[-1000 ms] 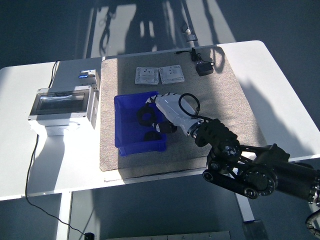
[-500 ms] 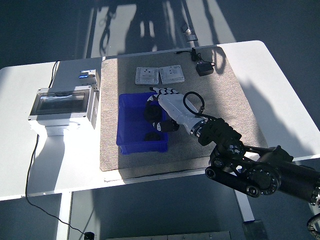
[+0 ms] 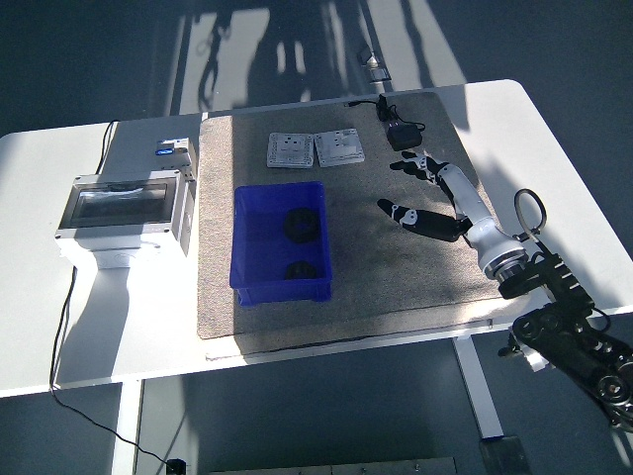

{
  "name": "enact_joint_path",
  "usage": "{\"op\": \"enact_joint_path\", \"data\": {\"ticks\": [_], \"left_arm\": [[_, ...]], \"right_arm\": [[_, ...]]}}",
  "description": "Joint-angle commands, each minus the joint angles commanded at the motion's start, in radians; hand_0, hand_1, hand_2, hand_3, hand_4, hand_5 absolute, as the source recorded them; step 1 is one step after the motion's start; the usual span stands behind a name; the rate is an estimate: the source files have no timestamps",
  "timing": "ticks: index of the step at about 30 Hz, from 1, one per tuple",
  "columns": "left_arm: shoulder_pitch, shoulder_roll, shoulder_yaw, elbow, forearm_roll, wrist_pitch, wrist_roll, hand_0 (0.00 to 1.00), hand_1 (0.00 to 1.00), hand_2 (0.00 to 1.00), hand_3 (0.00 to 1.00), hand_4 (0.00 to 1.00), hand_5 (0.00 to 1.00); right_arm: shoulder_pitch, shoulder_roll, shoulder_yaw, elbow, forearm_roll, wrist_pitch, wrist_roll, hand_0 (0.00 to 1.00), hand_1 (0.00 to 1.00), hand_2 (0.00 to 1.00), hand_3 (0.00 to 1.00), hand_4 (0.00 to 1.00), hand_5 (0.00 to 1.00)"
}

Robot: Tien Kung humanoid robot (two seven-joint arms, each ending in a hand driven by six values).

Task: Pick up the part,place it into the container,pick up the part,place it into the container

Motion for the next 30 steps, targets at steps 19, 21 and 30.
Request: {"op": "enact_joint_path", "data": {"ticks": [19,21,30], "left_arm": [[0.014,-0.006,0.003,0.0,0.005,-0.003,0.003,0.605,0.29,0.477,0.598,0.618,0.865],[0.016,-0.005,0.003,0.0,0.007,-0.004,0.003,0.605,0.291,0.475,0.597,0.619,0.859],[0.017,-0.005,-0.002,0.0,0.012,-0.004,0.004,0.605,0.293,0.474,0.598,0.622,0.861]], "right_arm": [[-0.155,0.024,0.344,0.079,0.253,0.022,0.102,0.998,0.998,0.998,0.998,0.998,0.936],[-0.153,0.027,0.352,0.073,0.285,0.01,0.096,0.998,0.998,0.998,0.998,0.998,0.96],[-0.153,0.032,0.363,0.067,0.329,-0.022,0.109,0.998,0.998,0.998,0.998,0.998,0.998]]}}
